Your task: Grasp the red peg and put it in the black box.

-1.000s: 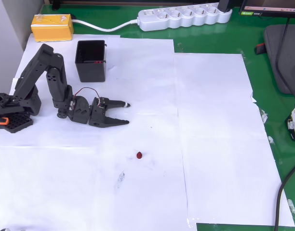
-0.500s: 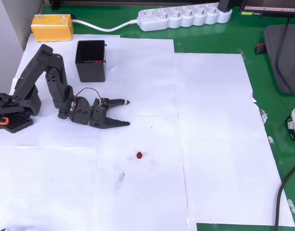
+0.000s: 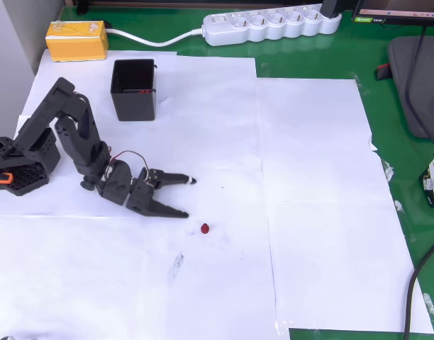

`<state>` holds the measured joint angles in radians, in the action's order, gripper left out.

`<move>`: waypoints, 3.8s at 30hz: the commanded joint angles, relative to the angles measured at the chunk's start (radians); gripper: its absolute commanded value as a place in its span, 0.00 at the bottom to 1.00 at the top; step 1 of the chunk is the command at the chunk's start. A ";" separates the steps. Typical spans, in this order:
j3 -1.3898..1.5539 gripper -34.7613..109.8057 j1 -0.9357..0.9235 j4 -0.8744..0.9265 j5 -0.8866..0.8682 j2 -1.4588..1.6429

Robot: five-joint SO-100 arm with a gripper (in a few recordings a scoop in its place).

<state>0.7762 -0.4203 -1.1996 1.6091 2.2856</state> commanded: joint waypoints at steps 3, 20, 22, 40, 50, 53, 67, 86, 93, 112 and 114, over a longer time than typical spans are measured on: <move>0.048 0.48 -0.055 0.014 -0.002 -0.008; 0.143 0.48 -0.058 0.040 0.009 0.035; 0.179 0.48 -0.052 0.071 0.008 0.046; 0.293 0.48 -0.023 0.137 0.015 0.077; 0.321 0.48 -0.002 0.138 0.018 0.095; 0.321 0.48 0.000 0.138 0.018 0.095; 0.322 0.47 -0.006 0.137 0.018 0.097; 0.324 0.38 -0.009 0.137 0.018 0.097; 0.324 0.36 -0.009 0.133 0.018 0.098; 0.322 0.29 -0.011 0.129 0.018 0.098; 0.322 0.28 -0.011 0.129 0.018 0.100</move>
<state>1.0677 -0.4096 -1.0554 1.6183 2.3853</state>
